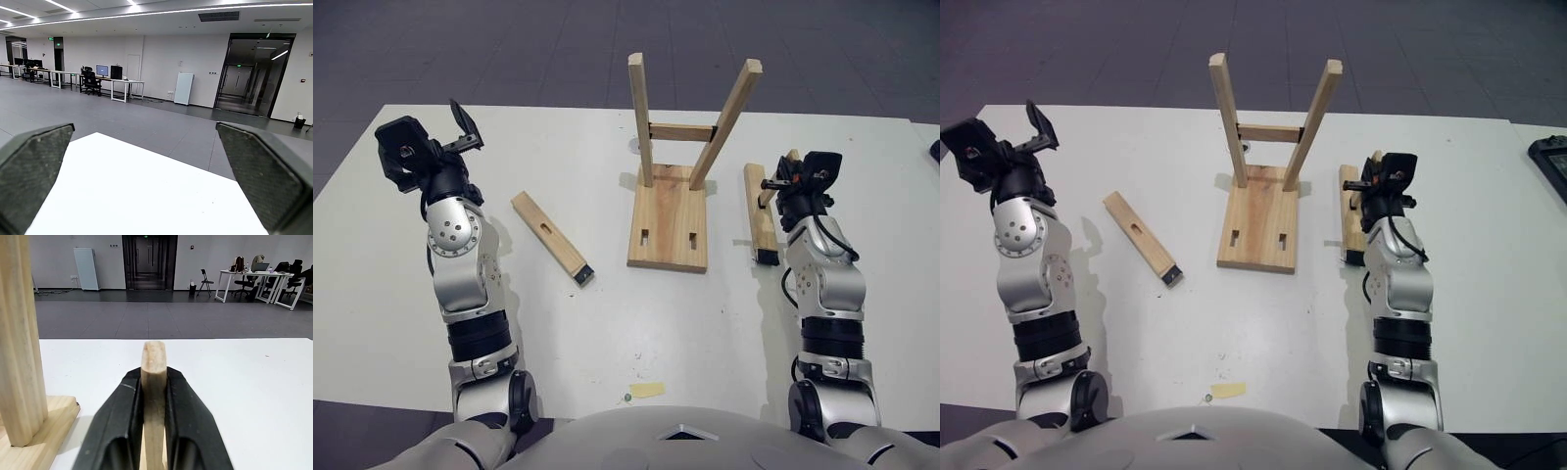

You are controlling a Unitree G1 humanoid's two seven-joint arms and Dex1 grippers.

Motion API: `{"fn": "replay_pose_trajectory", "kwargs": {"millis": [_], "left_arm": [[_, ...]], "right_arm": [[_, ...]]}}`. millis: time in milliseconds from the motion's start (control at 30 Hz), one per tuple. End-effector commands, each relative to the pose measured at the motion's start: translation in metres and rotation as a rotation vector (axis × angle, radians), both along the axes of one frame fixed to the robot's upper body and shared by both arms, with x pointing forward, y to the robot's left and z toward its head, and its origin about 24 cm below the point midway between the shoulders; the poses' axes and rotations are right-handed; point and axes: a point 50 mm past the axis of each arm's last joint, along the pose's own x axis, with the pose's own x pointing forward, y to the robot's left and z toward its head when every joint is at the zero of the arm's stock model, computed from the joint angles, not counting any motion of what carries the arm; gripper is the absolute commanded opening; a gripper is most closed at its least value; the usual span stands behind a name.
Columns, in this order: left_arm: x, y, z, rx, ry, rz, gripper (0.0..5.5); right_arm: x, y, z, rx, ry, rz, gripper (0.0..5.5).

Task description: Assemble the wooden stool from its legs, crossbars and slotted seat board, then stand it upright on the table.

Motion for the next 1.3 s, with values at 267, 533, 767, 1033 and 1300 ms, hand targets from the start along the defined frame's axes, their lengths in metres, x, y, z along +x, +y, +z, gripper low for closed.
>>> {"fn": "replay_pose_trajectory", "kwargs": {"millis": [267,533,767,1033,1300], "left_arm": [[0.006,-0.005,0.01,0.01,-0.015,-0.026,5.4],[0.011,-0.007,0.011,0.022,-0.011,-0.046,5.4],[0.013,-0.007,0.01,0.02,-0.014,-0.047,5.4],[0.015,-0.007,0.012,0.022,-0.024,-0.048,5.4],[0.013,-0.008,0.011,0.027,-0.022,-0.041,5.4]], "right_arm": [[-0.022,0.009,-0.074,0.019,0.349,0.005,0.42],[-0.011,0.011,-0.057,0.01,0.254,0.001,0.42],[-0.003,0.012,-0.041,0.016,0.147,0.032,1.49],[0.003,0.013,-0.02,-0.049,-0.005,0.048,2.84],[0.005,0.008,0.023,-0.096,-0.17,0.09,4.09]]}}
